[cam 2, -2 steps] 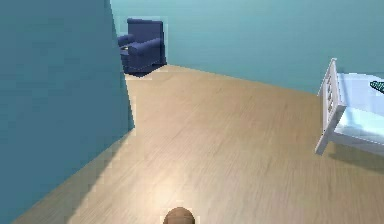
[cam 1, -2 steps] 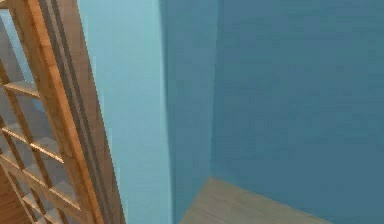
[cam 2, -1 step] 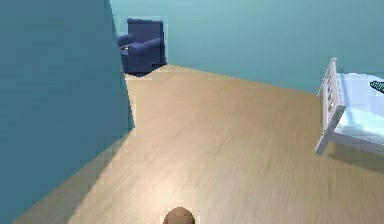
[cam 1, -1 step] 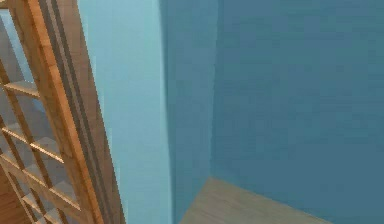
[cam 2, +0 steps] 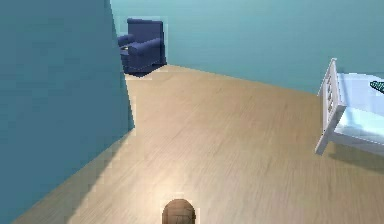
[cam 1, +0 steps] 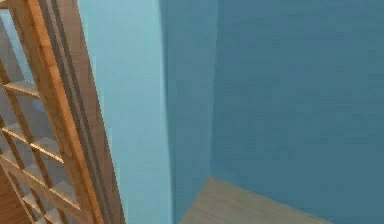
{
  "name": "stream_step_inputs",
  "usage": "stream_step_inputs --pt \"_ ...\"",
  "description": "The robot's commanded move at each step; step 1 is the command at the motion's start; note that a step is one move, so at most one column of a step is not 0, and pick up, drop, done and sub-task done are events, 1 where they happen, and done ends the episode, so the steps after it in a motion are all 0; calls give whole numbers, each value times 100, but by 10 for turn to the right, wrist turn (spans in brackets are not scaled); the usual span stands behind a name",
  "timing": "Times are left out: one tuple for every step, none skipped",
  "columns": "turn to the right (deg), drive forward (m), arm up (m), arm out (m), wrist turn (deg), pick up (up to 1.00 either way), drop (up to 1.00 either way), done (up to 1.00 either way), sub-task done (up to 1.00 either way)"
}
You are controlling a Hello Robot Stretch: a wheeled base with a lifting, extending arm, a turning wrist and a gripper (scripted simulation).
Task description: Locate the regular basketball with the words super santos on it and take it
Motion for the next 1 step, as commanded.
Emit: stream_step_inputs --pt "0 0 0 0 0 0 0 100 0"
